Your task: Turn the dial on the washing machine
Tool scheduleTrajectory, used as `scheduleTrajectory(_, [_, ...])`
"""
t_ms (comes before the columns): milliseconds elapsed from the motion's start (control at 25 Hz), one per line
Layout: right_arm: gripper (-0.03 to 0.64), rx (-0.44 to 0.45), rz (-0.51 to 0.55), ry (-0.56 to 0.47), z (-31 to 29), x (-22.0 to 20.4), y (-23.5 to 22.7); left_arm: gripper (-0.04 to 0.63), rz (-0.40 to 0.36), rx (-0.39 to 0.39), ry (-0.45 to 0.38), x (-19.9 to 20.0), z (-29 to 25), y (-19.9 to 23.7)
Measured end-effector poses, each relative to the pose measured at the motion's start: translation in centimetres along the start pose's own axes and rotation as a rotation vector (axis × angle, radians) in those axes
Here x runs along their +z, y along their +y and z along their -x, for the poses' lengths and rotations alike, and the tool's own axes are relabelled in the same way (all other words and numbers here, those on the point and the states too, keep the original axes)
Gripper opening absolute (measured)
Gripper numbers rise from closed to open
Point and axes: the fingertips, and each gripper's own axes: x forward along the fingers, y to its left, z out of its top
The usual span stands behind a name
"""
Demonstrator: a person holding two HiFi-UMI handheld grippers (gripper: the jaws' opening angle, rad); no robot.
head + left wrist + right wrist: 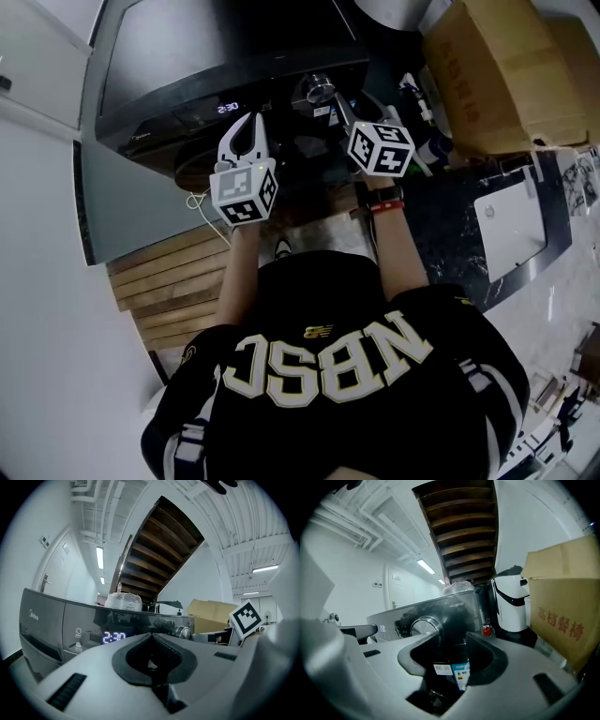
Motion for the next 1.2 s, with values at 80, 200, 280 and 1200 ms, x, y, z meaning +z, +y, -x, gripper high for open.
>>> scheduleTrajectory(80, [0.172, 0.007, -0.006, -0.002, 0.1, 0.0, 0.1, 0.014, -0.002, 0.000, 0.001, 0.0, 0.1, 0.0])
scheduleTrajectory(200, [0.171, 0.013, -0.005, -0.013, 0.2, 0.2, 0.3, 0.014, -0.003, 0.000, 0.005, -0.2, 0.2, -0.1])
scheduleTrajectory(280, [0.182, 0.025, 0.026, -0.023, 0.3, 0.3, 0.9, 0.014, -0.003, 0.001, 0.007, -0.3, 0.4, -0.1])
scheduleTrajectory(1200, [0.264, 0.070, 0.077, -0.058, -1.7, -0.4, 4.8, 0.014, -0.001, 0.041, 0.004, -0.3, 2.2, 1.6])
